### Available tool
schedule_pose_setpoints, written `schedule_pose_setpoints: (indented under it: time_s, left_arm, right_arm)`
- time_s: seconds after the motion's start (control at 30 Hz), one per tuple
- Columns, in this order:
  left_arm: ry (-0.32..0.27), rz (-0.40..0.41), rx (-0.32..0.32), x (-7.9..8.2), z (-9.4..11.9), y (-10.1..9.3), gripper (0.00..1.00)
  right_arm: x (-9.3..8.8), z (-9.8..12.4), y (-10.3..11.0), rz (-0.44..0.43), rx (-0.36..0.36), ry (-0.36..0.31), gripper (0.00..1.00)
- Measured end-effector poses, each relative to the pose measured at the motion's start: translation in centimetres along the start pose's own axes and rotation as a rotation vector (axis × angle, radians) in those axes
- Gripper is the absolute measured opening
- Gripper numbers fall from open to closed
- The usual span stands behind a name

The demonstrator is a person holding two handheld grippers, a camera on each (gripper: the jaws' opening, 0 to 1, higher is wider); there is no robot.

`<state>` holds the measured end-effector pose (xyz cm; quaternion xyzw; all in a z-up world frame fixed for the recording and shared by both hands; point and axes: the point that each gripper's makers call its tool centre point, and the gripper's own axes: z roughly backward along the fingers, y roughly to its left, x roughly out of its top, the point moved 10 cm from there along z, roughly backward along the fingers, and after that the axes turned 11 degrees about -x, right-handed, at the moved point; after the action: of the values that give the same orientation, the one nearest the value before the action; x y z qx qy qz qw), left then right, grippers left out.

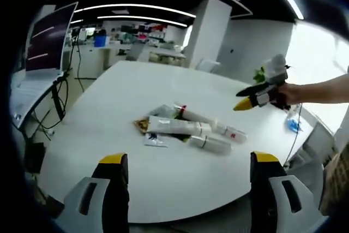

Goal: Arrange the skincare products in the storage area until every visible bottle or jar stands upright without overlapping.

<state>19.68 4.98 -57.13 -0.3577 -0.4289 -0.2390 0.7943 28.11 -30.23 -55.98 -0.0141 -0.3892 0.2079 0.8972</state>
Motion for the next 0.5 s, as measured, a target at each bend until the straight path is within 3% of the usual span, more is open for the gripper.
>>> schedule_pose_setpoints:
  time_s: [0.5]
  left_arm:
    - [-0.006, 0.034, -0.005, -0.1, 0.2, 0.4, 0.88]
  right_arm:
    - [2.7, -7.7, 1.3, 0.086, 0.058, 0.078, 0.61]
